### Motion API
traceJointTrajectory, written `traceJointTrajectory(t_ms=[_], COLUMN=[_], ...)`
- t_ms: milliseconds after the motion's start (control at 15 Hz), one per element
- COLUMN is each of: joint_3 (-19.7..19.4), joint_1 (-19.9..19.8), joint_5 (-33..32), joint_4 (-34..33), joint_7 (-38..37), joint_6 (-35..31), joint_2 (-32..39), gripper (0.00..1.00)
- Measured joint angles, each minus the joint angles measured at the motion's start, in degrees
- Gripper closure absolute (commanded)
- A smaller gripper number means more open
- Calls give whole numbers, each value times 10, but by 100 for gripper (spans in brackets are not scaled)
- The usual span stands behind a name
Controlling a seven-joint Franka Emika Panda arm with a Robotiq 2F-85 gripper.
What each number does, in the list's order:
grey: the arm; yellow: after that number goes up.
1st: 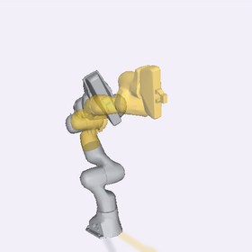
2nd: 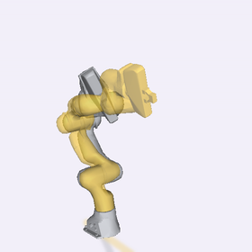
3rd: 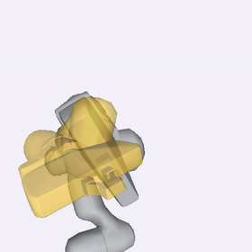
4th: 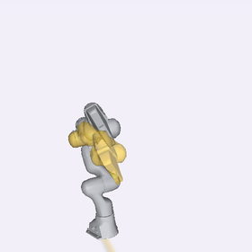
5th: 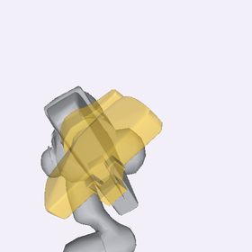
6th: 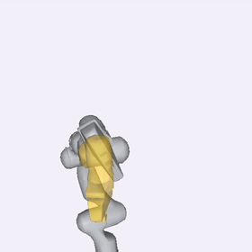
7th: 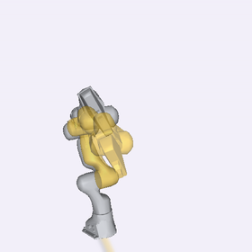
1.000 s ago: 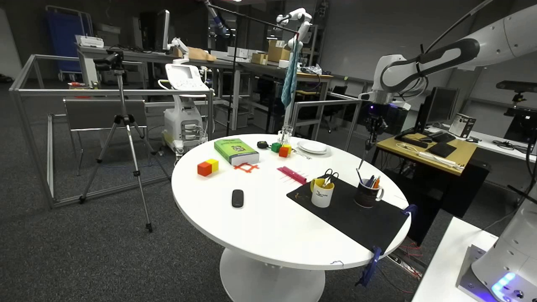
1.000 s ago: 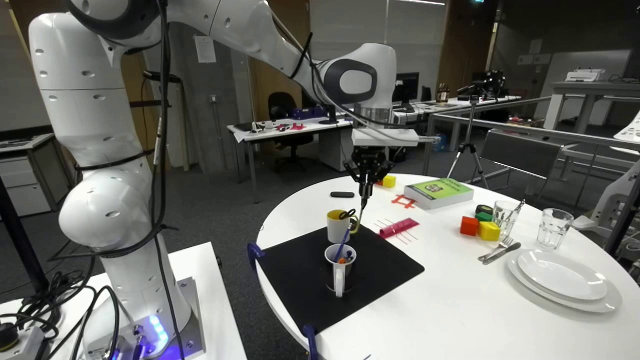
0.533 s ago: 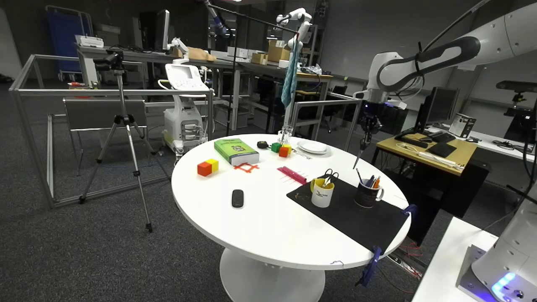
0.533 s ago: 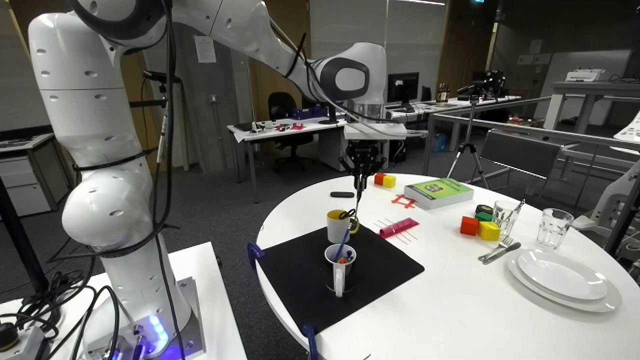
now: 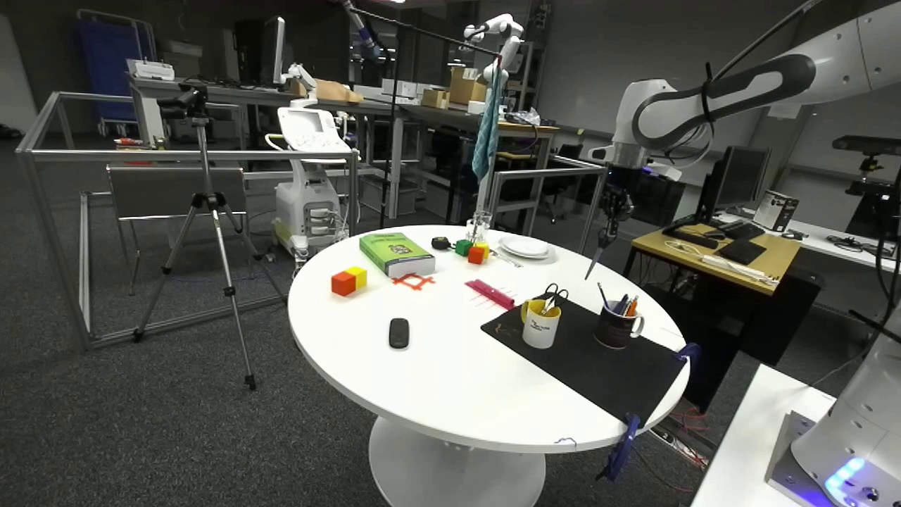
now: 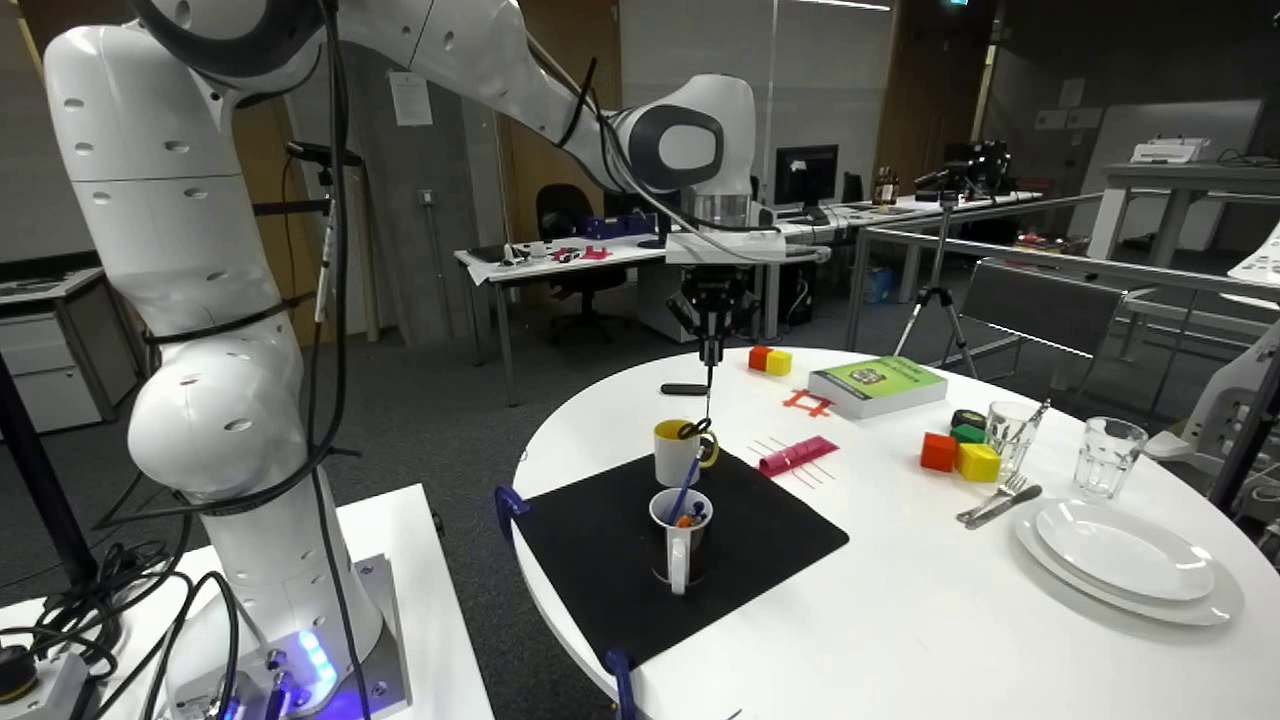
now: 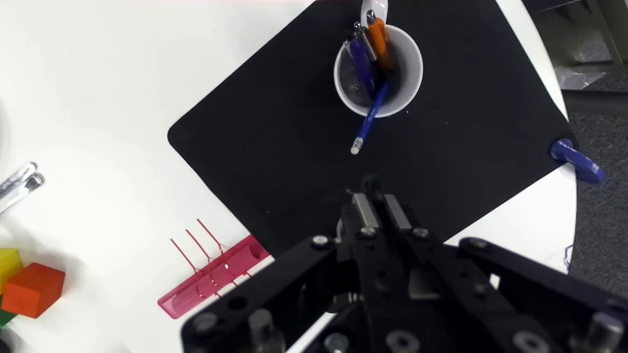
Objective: Move the scissors from the right cup to the left cup
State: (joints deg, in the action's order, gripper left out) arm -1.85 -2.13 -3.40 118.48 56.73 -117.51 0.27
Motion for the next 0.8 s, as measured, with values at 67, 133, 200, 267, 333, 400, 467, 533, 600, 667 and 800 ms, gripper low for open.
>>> traceJointTrajectory(t_ms=[67, 133, 200, 267, 333, 400, 467, 533, 600, 667, 800], joint_3=[-1, -2, -2, -2, -2, -2, -2, -2, -2, -2, -2], joint_1=[-1, -1, -1, -1, -1, -1, -1, -1, -1, -1, -1], joint_5=[1, 1, 1, 1, 1, 1, 1, 1, 1, 1, 1], joint_4=[1, 2, 2, 2, 2, 3, 3, 3, 3, 3, 3], joint_7=[-2, -3, -3, -3, -3, -3, -3, -3, -3, -3, -6], joint_6=[0, 0, 0, 0, 0, 0, 0, 0, 0, 0, -1], joint_2=[-4, -6, -8, -9, -9, -9, -9, -9, -9, -9, -7], gripper=[93, 93, 93, 93, 93, 93, 93, 93, 98, 98, 98])
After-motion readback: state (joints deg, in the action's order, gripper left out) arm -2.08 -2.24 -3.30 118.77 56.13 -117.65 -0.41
